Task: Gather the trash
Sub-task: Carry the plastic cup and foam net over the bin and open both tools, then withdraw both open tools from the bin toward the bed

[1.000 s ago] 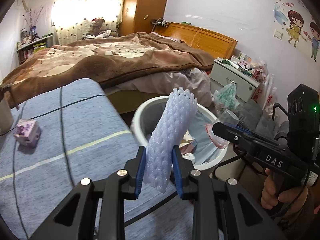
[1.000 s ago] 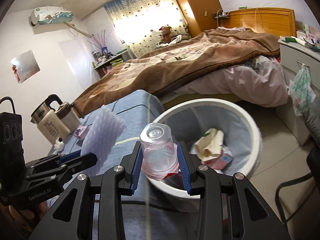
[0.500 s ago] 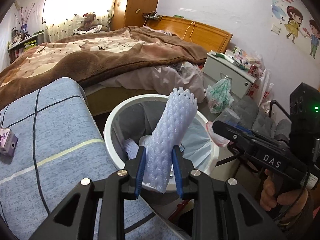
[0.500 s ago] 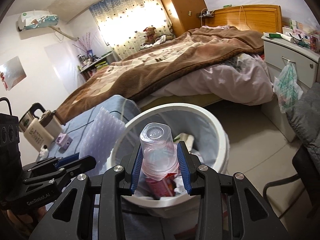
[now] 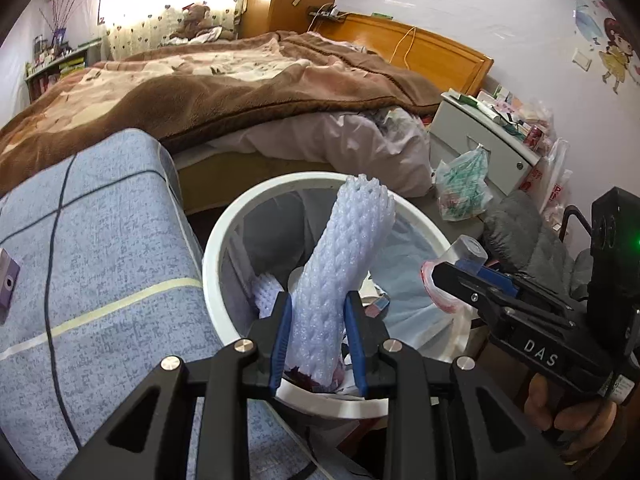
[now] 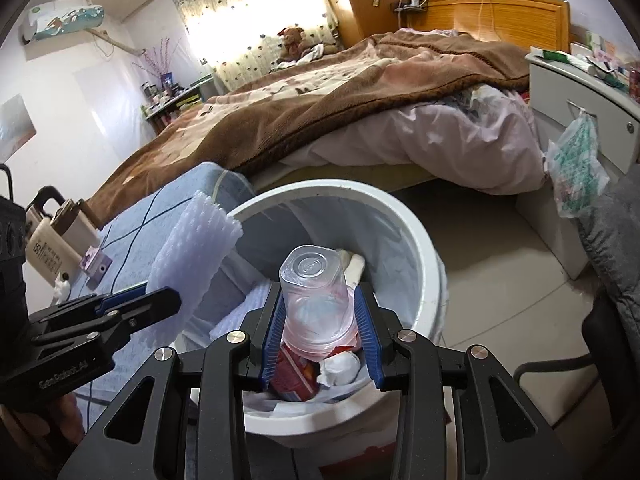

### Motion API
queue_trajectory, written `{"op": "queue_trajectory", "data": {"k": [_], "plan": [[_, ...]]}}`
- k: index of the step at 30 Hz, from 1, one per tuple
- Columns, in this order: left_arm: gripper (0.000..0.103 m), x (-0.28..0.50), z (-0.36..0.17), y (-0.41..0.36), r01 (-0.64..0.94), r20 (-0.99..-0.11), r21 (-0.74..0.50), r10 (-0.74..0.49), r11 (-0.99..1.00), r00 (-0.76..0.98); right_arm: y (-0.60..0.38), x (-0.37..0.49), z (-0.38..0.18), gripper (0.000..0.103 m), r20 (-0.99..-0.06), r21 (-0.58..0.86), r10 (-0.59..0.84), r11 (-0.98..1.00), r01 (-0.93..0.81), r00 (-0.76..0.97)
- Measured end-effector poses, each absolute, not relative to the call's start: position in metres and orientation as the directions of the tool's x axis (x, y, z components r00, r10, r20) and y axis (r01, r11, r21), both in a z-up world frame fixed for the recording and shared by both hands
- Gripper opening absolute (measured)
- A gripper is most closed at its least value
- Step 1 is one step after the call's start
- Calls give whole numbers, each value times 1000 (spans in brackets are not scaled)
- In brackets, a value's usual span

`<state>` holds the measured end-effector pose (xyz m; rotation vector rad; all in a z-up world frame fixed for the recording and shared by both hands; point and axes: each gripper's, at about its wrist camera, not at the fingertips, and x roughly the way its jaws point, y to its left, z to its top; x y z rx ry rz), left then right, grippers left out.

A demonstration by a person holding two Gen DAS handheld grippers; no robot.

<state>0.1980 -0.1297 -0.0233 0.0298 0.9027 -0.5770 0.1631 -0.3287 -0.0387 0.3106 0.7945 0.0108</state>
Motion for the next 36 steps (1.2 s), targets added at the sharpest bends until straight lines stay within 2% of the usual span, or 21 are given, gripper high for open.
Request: {"op": "queue_trajectory", "data": {"k": [3, 5, 7, 10, 36], "plan": [[30, 200, -28, -130, 474, -755, -217, -455, 853, 472, -328, 167, -44, 36, -718, 258, 120, 961, 101, 686], [37, 198, -27, -132, 479, -752, -210, -454, 852, 478, -327, 169, -46, 37, -727, 244, 110, 964, 105, 677], [38, 197, -27, -133, 484, -750, -214, -461, 848, 475, -328, 169, -47, 48, -730, 227, 91, 967, 115, 677], [50, 198, -27, -132, 478, -752, -205, -450, 854, 481, -328, 168, -46, 51, -722, 232, 98, 967, 107, 684], [53, 161, -1, -84, 422, -689, -207, -438, 882, 577, -302, 135, -24, 52, -668, 270, 110, 957, 103, 736]]}}
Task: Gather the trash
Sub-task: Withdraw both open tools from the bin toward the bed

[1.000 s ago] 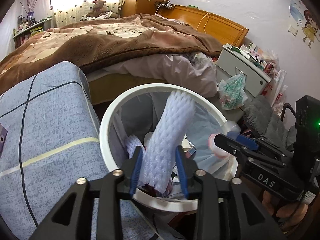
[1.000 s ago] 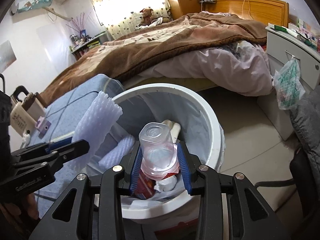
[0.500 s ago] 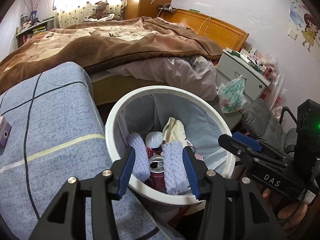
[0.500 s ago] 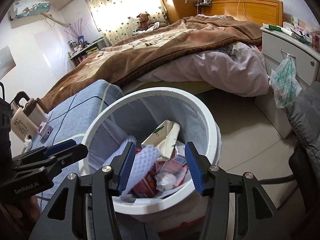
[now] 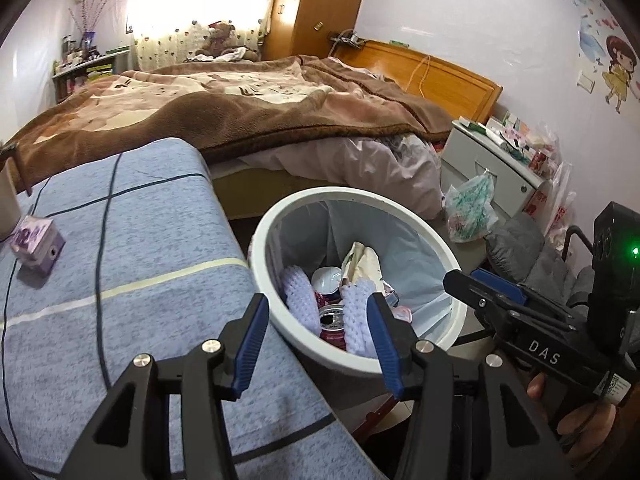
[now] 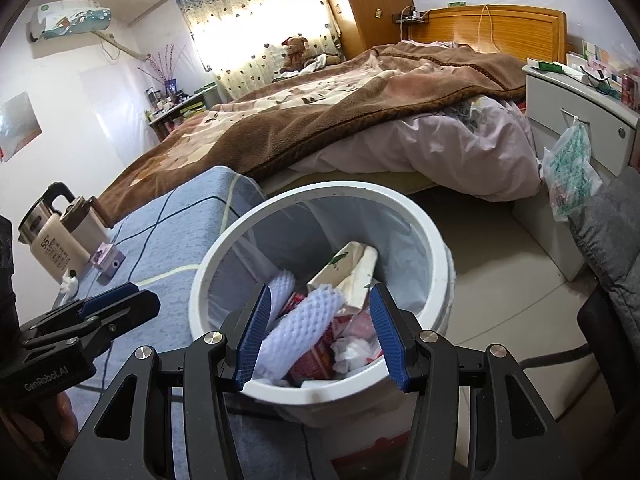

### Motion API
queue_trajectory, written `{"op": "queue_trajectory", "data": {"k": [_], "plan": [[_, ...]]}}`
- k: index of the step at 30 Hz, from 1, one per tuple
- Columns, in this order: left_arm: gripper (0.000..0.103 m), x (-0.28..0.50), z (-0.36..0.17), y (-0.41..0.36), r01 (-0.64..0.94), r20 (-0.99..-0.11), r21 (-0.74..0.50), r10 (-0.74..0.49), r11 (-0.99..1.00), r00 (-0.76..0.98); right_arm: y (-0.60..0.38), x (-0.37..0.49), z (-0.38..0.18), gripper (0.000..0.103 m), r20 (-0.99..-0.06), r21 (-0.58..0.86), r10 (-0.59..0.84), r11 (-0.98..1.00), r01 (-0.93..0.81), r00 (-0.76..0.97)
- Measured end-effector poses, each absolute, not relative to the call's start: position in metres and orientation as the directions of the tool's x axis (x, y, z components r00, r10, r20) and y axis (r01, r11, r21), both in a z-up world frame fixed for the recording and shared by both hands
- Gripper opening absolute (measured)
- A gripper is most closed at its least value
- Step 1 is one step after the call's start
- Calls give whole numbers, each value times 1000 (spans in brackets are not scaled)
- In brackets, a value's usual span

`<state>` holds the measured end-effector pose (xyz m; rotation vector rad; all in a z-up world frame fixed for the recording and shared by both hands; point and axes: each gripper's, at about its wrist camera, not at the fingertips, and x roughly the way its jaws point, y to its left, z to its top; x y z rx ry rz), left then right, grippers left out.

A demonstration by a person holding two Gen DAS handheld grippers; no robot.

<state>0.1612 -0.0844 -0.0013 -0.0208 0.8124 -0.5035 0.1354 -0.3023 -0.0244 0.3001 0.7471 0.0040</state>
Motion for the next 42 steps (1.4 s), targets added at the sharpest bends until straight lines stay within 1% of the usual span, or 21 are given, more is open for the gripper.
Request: {"op": "queue_trajectory", "data": {"k": [7, 10, 14, 21, 29, 35, 39, 42], "plan": [[54, 151, 3, -61, 383, -672, -208, -416, 900, 613, -283, 130, -17, 52, -653, 261, 128, 963, 62, 747], [55, 144, 6, -47, 352, -664, -165, -368, 921, 651, -272, 128, -13, 52, -648, 252, 138, 967, 41, 749], [55, 139, 11, -29, 308, -648, -148, -327, 940, 688, -254, 127, -9, 52, -637, 251, 162, 968, 4, 754], [56, 134, 16, 0, 260, -632, -174, -310, 950, 711, -224, 131, -5, 52, -629, 248, 208, 967, -60, 749], [56, 129, 19, 41, 183, -621, -171, -250, 968, 743, -185, 146, 1, 52, -622, 231, 262, 962, -147, 738], [56, 134, 20, 81, 88, -621, -138, -155, 987, 768, -149, 166, 9, 52, -614, 214, 313, 950, -229, 724], [56, 140, 21, 113, 38, -623, -161, -132, 986, 771, -120, 185, 11, 52, -618, 201, 351, 936, -290, 703], [56, 146, 22, 135, -10, -624, -152, -88, 988, 777, -102, 198, 11, 52, -620, 196, 381, 921, -335, 686]]}}
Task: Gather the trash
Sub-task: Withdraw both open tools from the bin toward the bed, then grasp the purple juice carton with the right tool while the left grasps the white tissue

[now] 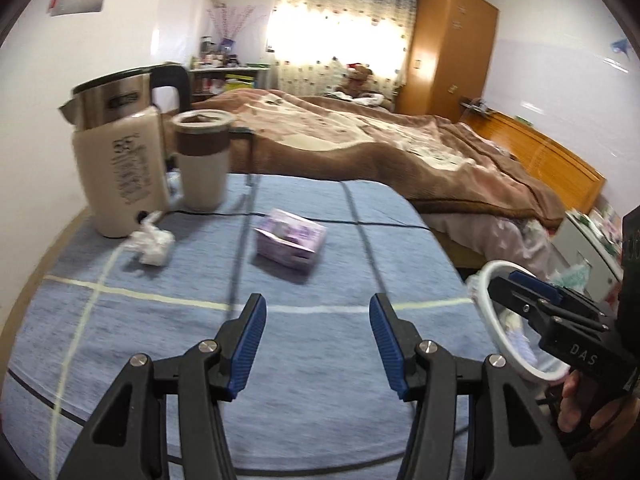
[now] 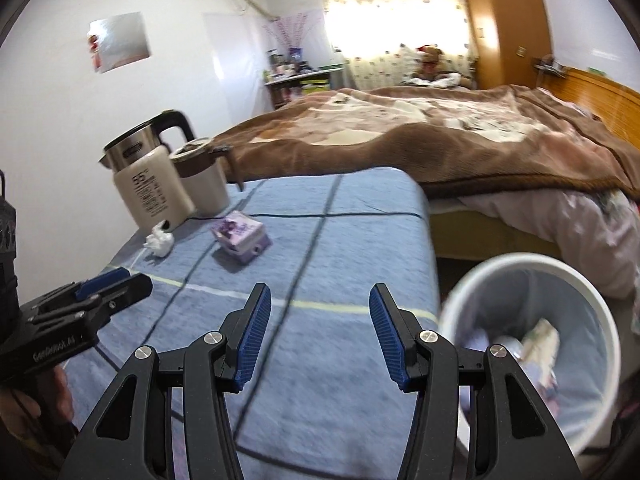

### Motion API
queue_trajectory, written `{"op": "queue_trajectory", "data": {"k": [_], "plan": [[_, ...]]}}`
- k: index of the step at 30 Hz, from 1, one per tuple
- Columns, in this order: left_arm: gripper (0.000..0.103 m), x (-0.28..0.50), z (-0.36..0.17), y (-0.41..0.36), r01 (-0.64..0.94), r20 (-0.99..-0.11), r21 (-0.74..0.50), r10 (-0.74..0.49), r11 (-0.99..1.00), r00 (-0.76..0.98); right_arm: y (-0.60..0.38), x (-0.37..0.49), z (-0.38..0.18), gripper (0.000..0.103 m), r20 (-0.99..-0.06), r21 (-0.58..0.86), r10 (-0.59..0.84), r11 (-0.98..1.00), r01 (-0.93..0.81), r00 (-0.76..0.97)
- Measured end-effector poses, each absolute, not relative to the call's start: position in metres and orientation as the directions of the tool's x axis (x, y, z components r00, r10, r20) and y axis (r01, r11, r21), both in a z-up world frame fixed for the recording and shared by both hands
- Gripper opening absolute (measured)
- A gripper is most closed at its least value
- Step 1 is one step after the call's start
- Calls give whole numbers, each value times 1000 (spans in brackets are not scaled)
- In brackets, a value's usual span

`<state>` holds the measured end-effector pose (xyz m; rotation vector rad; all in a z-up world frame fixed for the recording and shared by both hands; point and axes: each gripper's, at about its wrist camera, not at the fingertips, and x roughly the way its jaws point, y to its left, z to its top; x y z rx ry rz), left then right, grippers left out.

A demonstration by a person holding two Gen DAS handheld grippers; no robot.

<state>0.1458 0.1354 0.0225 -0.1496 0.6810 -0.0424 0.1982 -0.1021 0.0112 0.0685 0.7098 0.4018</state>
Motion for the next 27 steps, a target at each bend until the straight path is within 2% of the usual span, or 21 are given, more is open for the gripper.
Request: {"op": "queue_trajectory", "data": {"k": [8, 11, 14, 18, 27], "plan": [[59, 167, 16, 196, -113, -637, -137, 0, 984, 771, -44, 235, 6, 52, -629, 145, 457, 864, -482, 629], [61, 177, 10, 216, -129, -644, -131, 14, 983, 765, -30, 253, 2, 53, -633, 166, 493, 840, -517, 597], [62, 190, 2, 235, -172, -661, -125, 47, 977, 749, -12, 272, -5, 57, -649, 162, 499, 829, -536, 575], [67, 204, -9, 252, -181, -684, -123, 49, 976, 728, 12, 294, -17, 58, -666, 128, 498, 810, -572, 556], [69, 239, -32, 275, -212, -731, -99, 74, 972, 679, 32, 330, -36, 58, -679, 147, 529, 777, -612, 509]]}}
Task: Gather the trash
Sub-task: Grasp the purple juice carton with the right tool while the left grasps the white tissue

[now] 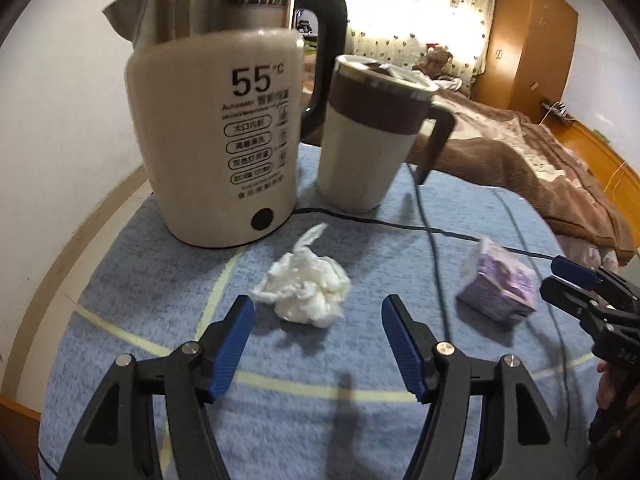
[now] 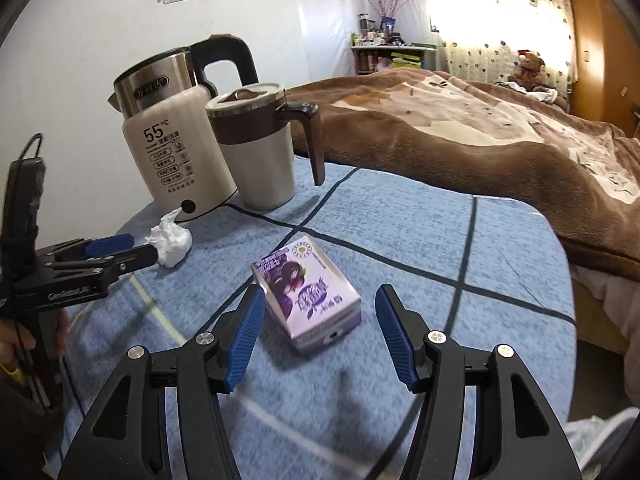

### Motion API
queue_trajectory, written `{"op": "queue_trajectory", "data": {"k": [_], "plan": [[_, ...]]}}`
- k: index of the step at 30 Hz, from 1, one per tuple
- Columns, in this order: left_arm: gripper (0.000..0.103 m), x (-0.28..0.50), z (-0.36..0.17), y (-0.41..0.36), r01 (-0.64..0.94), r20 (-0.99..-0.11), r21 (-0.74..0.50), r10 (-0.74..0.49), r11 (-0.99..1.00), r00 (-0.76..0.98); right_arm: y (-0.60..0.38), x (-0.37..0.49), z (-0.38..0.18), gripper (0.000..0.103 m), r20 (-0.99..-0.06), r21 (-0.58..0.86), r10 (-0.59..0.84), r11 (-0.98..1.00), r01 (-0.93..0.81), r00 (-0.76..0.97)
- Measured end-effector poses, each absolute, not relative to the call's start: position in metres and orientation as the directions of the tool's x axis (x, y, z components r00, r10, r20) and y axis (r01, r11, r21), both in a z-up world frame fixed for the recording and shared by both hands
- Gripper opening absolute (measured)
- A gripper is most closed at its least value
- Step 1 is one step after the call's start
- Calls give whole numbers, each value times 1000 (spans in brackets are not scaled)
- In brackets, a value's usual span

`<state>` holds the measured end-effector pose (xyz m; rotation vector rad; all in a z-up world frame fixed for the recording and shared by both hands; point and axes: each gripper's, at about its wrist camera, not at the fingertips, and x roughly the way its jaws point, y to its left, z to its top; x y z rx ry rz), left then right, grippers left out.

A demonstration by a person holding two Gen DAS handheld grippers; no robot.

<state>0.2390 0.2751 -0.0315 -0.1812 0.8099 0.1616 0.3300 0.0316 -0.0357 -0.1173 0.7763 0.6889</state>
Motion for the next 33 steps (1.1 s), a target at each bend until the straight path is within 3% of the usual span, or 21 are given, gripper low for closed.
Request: {"op": "queue_trajectory", "data": {"k": [8, 10, 17, 33], "plan": [[69, 255, -41, 282, -205, -749, -112, 53, 972, 661, 55, 341, -48, 61, -700, 122, 550, 722, -681, 457], [69, 257, -41, 284, -197, -744, -141, 28, 970, 668, 62, 339, -48, 67, -705, 96, 548, 703, -705, 451], [69, 264, -48, 288, -203, -757, -102, 56, 974, 652, 78, 334, -52, 68, -716, -33, 493, 684, -729, 495], [68, 271, -56, 293, -200, -758, -128, 35, 971, 652, 77, 360, -70, 68, -773, -10, 425, 735, -678, 472]]}}
